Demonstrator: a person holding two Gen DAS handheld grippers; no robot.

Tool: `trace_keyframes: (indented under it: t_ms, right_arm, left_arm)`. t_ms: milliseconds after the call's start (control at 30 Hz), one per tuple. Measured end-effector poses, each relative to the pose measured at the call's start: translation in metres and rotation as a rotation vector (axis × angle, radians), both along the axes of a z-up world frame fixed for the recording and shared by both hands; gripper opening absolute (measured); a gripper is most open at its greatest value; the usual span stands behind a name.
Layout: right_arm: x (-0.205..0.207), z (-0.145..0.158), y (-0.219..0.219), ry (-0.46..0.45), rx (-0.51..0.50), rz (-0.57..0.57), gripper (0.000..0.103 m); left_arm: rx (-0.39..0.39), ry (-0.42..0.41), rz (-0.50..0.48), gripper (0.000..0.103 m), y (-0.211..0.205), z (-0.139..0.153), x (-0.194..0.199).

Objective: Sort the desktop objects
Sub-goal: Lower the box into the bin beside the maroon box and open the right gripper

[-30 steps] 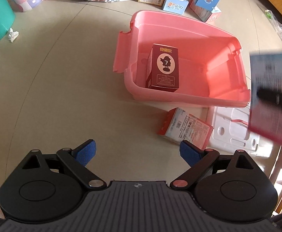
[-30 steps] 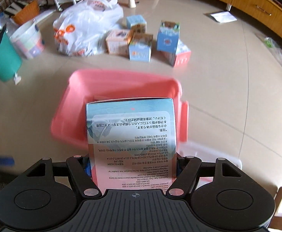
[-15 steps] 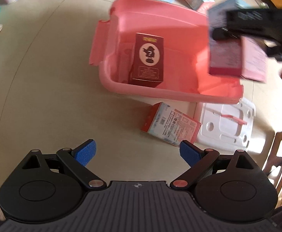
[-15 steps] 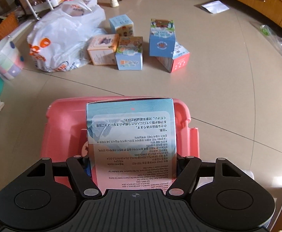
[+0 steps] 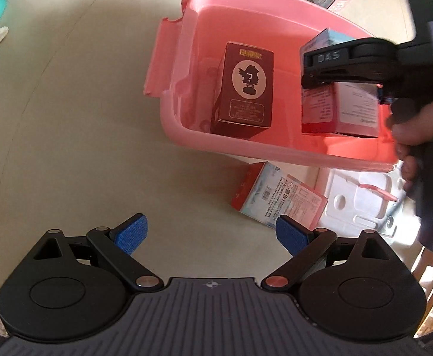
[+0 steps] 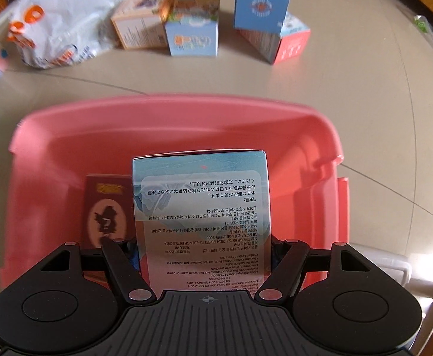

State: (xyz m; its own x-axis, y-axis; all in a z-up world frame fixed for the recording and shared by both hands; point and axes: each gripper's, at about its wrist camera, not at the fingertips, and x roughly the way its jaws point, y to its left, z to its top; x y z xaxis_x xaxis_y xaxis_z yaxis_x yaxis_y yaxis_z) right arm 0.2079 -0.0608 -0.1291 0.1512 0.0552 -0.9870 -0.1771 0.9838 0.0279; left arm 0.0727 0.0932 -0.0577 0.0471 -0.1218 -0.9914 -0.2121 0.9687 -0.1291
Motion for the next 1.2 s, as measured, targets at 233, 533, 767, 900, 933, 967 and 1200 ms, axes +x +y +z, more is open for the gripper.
trace_keyframes:
  t_ms: [233,533,767,900,933,967,1200]
  right_arm:
    - [0.009,-0.026,0.017,0.06,-0.035,0.011,0.067]
    - [0.009,-0.059,0.033,0.129,-0.057,0.038,0.067]
    - [0.006,-0.069,0.034,0.157,-0.056,0.03,0.067]
    - [0.003,-0.063,0.038,0.144,-0.065,0.044,0.077]
    - [0.002,-0.06,0.039,0.14,-0.064,0.049,0.077]
    - [0.001,-0.055,0.04,0.132,-0.056,0.047,0.077]
    - [-0.008,0.002,0.042,0.042,0.018,0.079,0.08]
  left_arm:
    - [-0.014,0.017,-0.001,0.096,-0.004,-0.002,0.003]
    - [-0.024,0.021,0.009,0.096,-0.002,-0.003,0.005]
    - [-0.022,0.032,0.013,0.096,-0.001,-0.006,0.006]
    - [-0.019,0.037,0.017,0.096,0.0,-0.006,0.007]
    - [-0.018,0.036,0.019,0.096,0.0,-0.005,0.006]
    - [-0.017,0.036,0.021,0.096,0.001,-0.004,0.006]
    - [0.001,0.017,0.022,0.096,-0.002,0.002,0.005]
